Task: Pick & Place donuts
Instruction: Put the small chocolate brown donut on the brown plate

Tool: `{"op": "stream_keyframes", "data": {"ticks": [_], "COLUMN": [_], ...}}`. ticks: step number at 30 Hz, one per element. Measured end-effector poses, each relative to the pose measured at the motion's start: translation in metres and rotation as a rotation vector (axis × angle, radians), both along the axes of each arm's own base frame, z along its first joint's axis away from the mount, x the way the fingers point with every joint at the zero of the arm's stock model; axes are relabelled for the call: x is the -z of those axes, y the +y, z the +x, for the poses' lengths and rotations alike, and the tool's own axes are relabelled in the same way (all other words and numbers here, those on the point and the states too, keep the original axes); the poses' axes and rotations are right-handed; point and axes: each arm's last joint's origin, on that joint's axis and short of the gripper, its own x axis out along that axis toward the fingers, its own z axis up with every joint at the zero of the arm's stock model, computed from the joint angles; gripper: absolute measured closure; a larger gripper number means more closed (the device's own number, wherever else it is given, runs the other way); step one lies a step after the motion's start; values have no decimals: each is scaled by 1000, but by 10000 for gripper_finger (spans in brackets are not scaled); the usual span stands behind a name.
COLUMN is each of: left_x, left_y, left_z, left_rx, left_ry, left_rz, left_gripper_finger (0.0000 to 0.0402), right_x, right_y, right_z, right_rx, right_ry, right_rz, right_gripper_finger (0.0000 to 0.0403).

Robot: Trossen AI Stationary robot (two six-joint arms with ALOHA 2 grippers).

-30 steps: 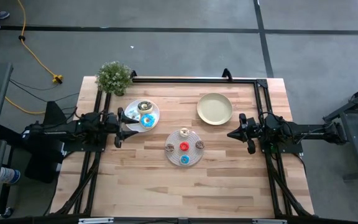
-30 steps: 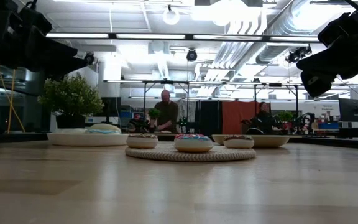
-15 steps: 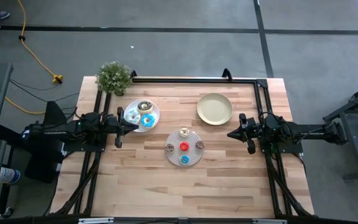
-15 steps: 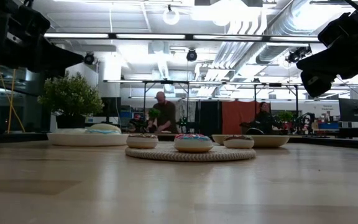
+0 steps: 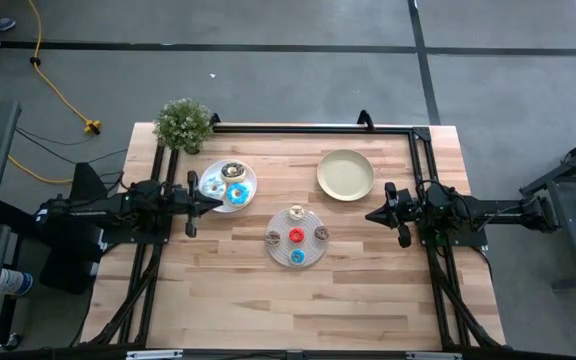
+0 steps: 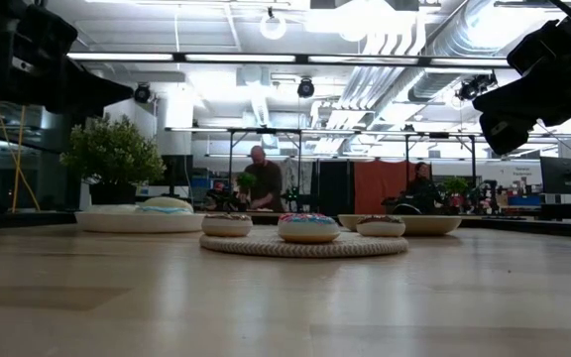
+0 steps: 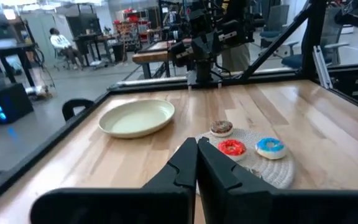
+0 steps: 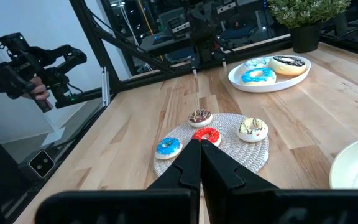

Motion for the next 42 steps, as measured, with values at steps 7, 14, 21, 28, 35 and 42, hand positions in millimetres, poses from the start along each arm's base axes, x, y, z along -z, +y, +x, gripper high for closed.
{"op": "stream_keyframes", "data": {"ticks": [7, 14, 21, 28, 35, 42], "left_x": [-1, -2, -2, -3, -3, -3], "left_y": [0, 0, 0, 0, 0, 0], "left_z": [0, 0, 0, -1, -1, -1], "left_rx": [1, 1, 0, 0, 0, 0], "left_ry": [3, -2, -3, -5, -6, -6], "left_rz": [0, 1, 1, 1, 1, 1], "left_gripper_finger": [401, 401, 401, 401, 401, 401], "right_x": [0, 0, 0, 0, 0, 0], "right_y": [0, 0, 0, 0, 0, 0], "right_z": [0, 0, 0, 0, 0, 0], "right_rx": [0, 0, 0, 0, 0, 3], "right_ry": [0, 0, 0, 0, -1, 2], "right_rz": [0, 0, 0, 0, 0, 28], "right_gripper_finger": [402, 402, 402, 402, 402, 402]}}
